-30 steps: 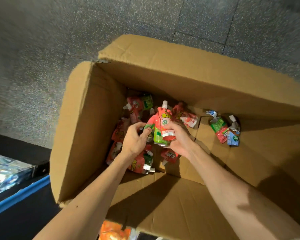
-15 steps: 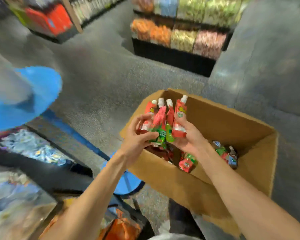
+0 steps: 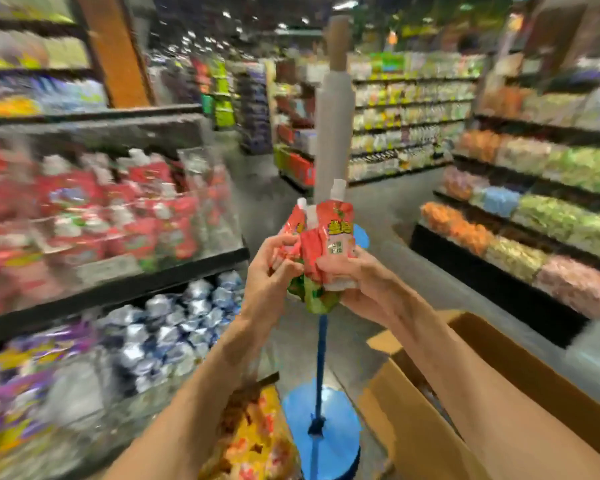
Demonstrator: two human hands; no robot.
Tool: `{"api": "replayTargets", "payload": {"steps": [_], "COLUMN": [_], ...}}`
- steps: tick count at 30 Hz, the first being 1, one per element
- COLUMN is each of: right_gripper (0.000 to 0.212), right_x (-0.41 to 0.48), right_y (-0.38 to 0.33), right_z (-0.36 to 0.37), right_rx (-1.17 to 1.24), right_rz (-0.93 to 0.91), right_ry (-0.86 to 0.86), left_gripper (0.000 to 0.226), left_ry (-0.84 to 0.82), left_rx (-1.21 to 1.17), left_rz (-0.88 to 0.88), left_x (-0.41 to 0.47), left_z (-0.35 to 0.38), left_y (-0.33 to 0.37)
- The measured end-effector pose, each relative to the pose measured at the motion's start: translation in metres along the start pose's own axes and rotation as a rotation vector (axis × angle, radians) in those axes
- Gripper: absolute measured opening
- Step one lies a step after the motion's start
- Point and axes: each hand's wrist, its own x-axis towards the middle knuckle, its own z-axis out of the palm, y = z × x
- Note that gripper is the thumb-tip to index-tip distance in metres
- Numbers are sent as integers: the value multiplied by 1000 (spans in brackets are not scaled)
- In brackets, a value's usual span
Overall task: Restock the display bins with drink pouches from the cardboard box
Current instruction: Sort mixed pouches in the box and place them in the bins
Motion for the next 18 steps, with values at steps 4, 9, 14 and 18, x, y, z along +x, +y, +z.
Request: {"api": "replayTargets", "payload": {"steps": [4,9,14,18], "right_gripper": [28,42,37,81], "right_x": [20,25,26,28], "right_y": [2,8,15,26], "right_z": [42,74,96,110], "right_rx": [139,201,278,330], "right_rz": [86,153,242,248], "right_ry": [-75,-229,-231,-271], "left_gripper": [35,33,47,63], "left_ry": [174,267,332,380], "left_rx": [263,411,335,18], "left_rz": [65,43,-73,-231], "left_x": [-19,-54,-77,-86], "left_z": [-43,-71,-92,-100], "left_y": [22,55,71,71]}}
